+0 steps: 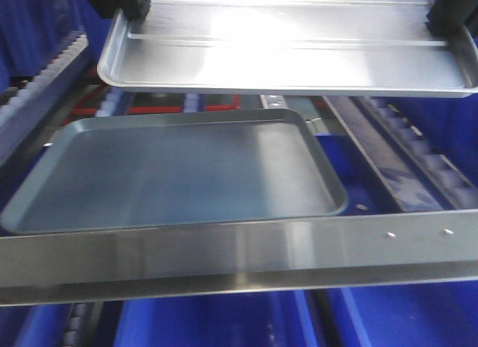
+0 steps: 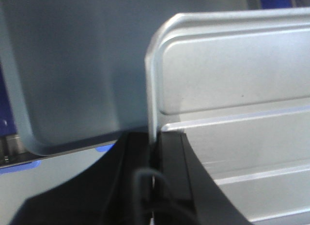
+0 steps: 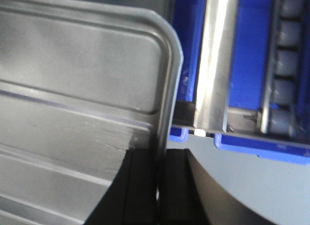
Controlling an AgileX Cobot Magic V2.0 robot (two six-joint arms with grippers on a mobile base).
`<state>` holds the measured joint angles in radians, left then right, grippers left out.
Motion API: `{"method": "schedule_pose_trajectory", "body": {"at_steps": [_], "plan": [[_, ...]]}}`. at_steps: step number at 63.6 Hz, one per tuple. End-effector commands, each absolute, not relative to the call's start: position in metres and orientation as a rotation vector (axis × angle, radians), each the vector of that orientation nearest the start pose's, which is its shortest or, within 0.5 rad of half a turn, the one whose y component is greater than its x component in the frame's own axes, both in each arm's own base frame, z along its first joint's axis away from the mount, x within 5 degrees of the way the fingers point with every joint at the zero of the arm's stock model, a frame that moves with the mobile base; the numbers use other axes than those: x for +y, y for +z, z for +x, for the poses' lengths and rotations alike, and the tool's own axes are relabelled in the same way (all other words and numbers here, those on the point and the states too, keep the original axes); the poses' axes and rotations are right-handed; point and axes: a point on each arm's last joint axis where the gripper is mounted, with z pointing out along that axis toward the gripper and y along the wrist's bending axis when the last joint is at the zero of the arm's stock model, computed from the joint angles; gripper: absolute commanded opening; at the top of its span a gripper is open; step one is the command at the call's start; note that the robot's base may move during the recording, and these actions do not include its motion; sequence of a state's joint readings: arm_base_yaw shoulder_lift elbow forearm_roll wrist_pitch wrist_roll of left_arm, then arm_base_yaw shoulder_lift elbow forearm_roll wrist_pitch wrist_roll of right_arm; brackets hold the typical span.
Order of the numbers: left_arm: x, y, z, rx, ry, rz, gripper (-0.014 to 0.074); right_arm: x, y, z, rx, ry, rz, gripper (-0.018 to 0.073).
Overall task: Grab silver tray and stack on right shelf
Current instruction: 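Lower the held tray onto the larger grey-blue tray with both grippers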
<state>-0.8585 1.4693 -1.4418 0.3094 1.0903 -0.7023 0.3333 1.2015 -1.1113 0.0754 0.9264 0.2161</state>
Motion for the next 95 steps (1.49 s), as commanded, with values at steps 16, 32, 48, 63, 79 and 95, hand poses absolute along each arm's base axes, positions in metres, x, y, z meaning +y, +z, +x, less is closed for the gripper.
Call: {"method": "schedule_pose_trajectory", "body": {"at_steps": [16, 32, 48, 63, 79, 95], "plan": [[-0.2070, 0.3917, 0.2134, 2.441, -0.218, 0.297, -0.0093, 0.0803, 0.3696, 0.2241, 2.402, 0.314, -0.131, 0.0057], [-0.2070, 0.3917, 0.2134, 2.441, -0.218, 0.297, -0.0093, 0.0803, 0.3696, 0.2241, 2.402, 0.314, -0.131, 0.0057], [-0.2070, 0.3917, 0.2134, 2.441, -0.218, 0.297, -0.0093, 0.0803, 0.3696, 0.2241, 2.402, 0.314, -0.131, 0.0057], [-0.2070, 0.3917, 0.2134, 2.441, -0.218, 0.297, -0.0093, 0.0803, 0.3696, 0.2241, 2.402, 0.314, -0.131, 0.0057], [-0.2070, 0.3917, 0.2134, 2.441, -0.218, 0.297, -0.0093, 0.0803, 0.3696, 0.2241, 2.402, 0.314, -0.131, 0.0057], [-0.2073, 0.3919, 0.2136, 2.438, -0.222, 0.298, -0.0093, 0.0803, 0.3696, 0.2241, 2.402, 0.314, -0.131, 0.0057]]}}
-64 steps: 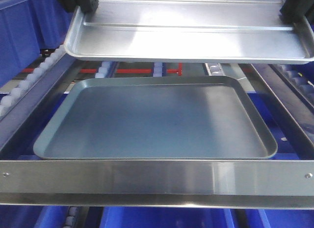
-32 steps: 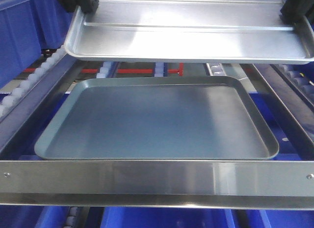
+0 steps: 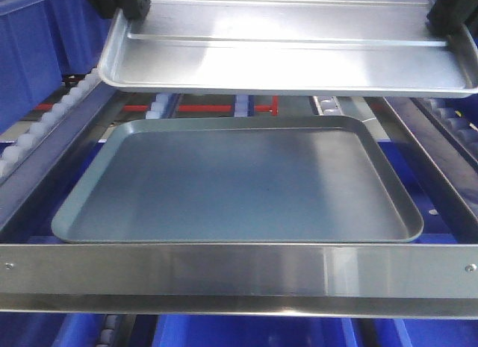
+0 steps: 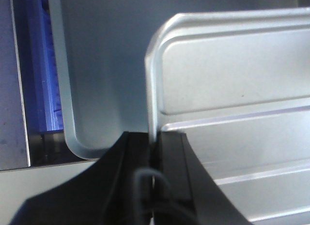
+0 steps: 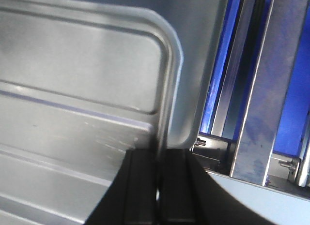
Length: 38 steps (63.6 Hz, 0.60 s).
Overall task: Grab silver tray and stack on right shelf
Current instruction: 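Lower the held tray onto the larger grey-blue tray with both grippers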
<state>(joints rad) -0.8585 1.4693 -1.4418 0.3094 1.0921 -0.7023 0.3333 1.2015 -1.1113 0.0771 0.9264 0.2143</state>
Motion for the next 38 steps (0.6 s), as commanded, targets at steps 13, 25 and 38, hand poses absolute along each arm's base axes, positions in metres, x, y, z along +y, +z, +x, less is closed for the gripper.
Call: {"method": "schedule_pose_trajectory", "body": {"at_steps": [13, 25, 38], "plan": [[-0.2073, 0.3919, 0.2136, 2.438, -0.222, 0.298, -0.0093, 0.0803, 0.3697, 0.2242, 2.399, 0.315, -0.131, 0.0057], [-0.2076, 0.3926, 0.2143, 2.426, -0.223, 0.300, -0.0093, 0.0808, 0.3715, 0.2260, 2.372, 0.321, -0.129, 0.0057], [-0.2067, 0.3957, 0.2209, 2.373, -0.243, 0.325, -0.0093, 0.0829, 0.3710, 0.2323, 2.353, 0.326, -0.126, 0.0057]]}}
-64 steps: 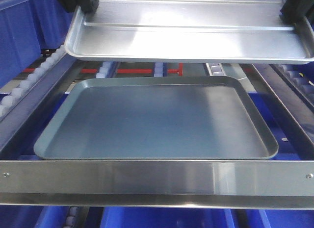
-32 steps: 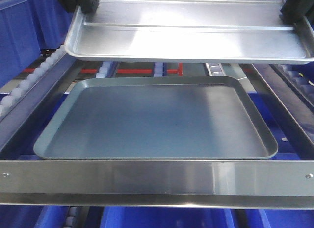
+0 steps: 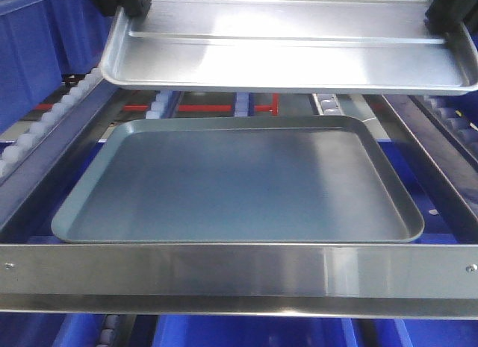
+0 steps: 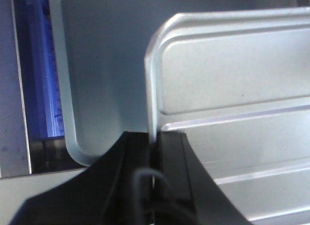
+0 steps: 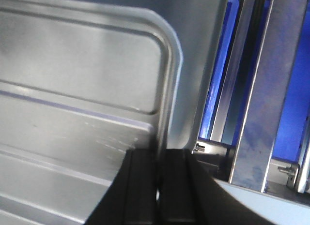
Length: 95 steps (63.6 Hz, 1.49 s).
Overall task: Grab silver tray and stack on right shelf
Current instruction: 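Lower the held tray onto the larger grey-blue tray with both grippers, then open both grippers to release the silver tray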
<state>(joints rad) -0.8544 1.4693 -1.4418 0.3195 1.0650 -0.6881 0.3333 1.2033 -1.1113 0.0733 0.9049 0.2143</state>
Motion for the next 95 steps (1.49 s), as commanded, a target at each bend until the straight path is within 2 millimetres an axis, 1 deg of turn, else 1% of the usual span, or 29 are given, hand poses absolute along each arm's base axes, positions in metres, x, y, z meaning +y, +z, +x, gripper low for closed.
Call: {"method": "schedule_pose_trajectory", "body": {"at_steps": [1, 11, 16, 19, 22, 26, 33, 36, 40, 43, 50, 58, 65, 71, 75, 78, 81, 86, 87, 92, 94, 95], "plan": [[-0.205, 0.396, 0.223, 2.371, -0.245, 0.314, -0.0093, 0.083, 0.371, 0.234, 2.354, 0.325, -0.126, 0.0057], [-0.188, 0.393, 0.245, 2.375, -0.235, 0.203, -0.0093, 0.091, 0.368, 0.257, 2.378, 0.314, -0.138, 0.0057], [-0.183, 0.388, 0.258, 2.374, -0.239, 0.210, -0.0093, 0.096, 0.365, 0.270, 2.393, 0.308, -0.144, 0.0057], [-0.183, 0.381, 0.267, 2.392, -0.256, 0.215, -0.0093, 0.099, 0.364, 0.278, 2.401, 0.306, -0.145, 0.0057], [-0.181, 0.373, 0.276, 2.415, -0.258, 0.213, -0.0093, 0.102, 0.357, 0.288, 2.422, 0.301, -0.145, 0.0057], [-0.183, 0.359, 0.287, 2.458, -0.235, 0.237, -0.0093, 0.105, 0.350, 0.298, 2.446, 0.295, -0.146, 0.0057], [-0.185, 0.335, 0.304, 2.514, -0.166, 0.250, -0.0093, 0.111, 0.330, 0.316, 2.506, 0.278, -0.148, 0.0057], [-0.186, 0.323, 0.311, 2.538, -0.130, 0.256, -0.0093, 0.114, 0.317, 0.323, 2.539, 0.269, -0.149, 0.0057], [-0.189, 0.309, 0.320, 2.558, -0.070, 0.281, -0.0093, 0.116, 0.306, 0.329, 2.568, 0.261, -0.149, 0.0057], [-0.189, 0.302, 0.324, 2.562, -0.034, 0.297, -0.0093, 0.117, 0.297, 0.334, 2.589, 0.255, -0.150, 0.0057], [-0.193, 0.285, 0.332, 2.581, 0.015, 0.324, -0.0093, 0.120, 0.283, 0.341, 2.619, 0.245, -0.151, 0.0057], [-0.194, 0.270, 0.338, 2.616, 0.034, 0.324, -0.0093, 0.121, 0.276, 0.345, 2.631, 0.241, -0.151, 0.0057], [-0.194, 0.262, 0.343, 2.642, 0.003, 0.310, -0.0092, 0.122, 0.274, 0.347, 2.630, 0.240, -0.155, 0.0060], [-0.193, 0.258, 0.345, 2.670, -0.078, 0.315, -0.0092, 0.122, 0.274, 0.348, 2.630, 0.238, -0.164, 0.0063], [-0.191, 0.257, 0.347, 2.690, -0.137, 0.310, -0.0090, 0.122, 0.274, 0.348, 2.630, 0.238, -0.164, 0.0104], [-0.190, 0.257, 0.348, 2.695, -0.184, 0.325, -0.0059, 0.122, 0.274, 0.348, 2.629, 0.238, -0.164, 0.0146], [-0.188, 0.257, 0.350, 2.695, -0.211, 0.320, -0.0006, 0.122, 0.274, 0.348, 2.626, 0.239, -0.164, 0.0225], [-0.186, 0.257, 0.351, 2.697, -0.224, 0.319, 0.0121, 0.122, 0.274, 0.348, 2.618, 0.241, -0.163, 0.0367], [-0.185, 0.257, 0.351, 2.697, -0.223, 0.315, 0.0166, 0.122, 0.274, 0.349, 2.616, 0.241, -0.163, 0.0396], [-0.184, 0.257, 0.352, 2.699, -0.222, 0.312, 0.0317, 0.122, 0.275, 0.349, 2.610, 0.243, -0.162, 0.0530], [-0.184, 0.257, 0.352, 2.697, -0.214, 0.316, 0.0384, 0.122, 0.275, 0.349, 2.609, 0.243, -0.162, 0.0563], [-0.184, 0.257, 0.352, 2.697, -0.214, 0.316, 0.0395, 0.122, 0.275, 0.349, 2.609, 0.243, -0.162, 0.0575]]}}
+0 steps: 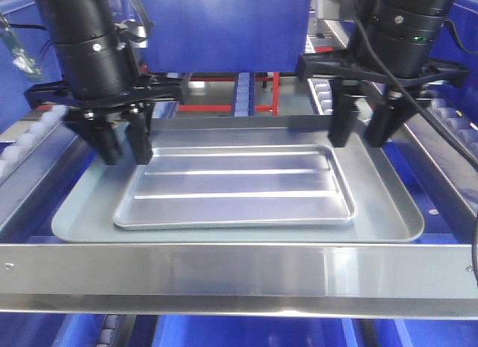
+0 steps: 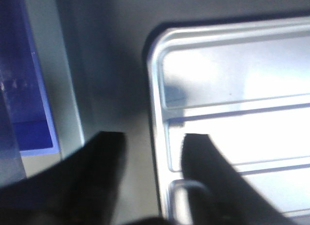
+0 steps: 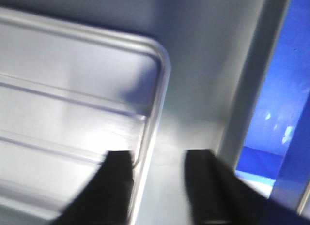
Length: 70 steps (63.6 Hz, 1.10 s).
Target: Grab silver tray and stack on right shelf
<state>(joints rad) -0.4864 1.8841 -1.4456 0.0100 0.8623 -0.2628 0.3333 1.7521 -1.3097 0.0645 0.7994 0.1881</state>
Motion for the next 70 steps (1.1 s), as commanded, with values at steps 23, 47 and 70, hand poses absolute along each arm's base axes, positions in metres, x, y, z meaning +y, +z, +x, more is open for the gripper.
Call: {"method": "schedule_pose_trajectory", "body": {"at_steps": [23, 47, 70], "plan": [[-0.176, 0.289, 0.333, 2.689, -0.231, 0.329, 0.0453, 0.117, 0.312, 0.333, 2.506, 0.272, -0.158, 0.0517], [-0.133, 0.337, 0.251, 2.404, -0.330, 0.326, 0.0125, 0.102, 0.340, 0.289, 2.400, 0.242, -0.266, 0.0048], [-0.087, 0.295, 0.167, 2.209, -0.363, 0.321, -0.0093, 0.080, 0.292, 0.228, 2.338, 0.235, -0.279, 0.0049]]}}
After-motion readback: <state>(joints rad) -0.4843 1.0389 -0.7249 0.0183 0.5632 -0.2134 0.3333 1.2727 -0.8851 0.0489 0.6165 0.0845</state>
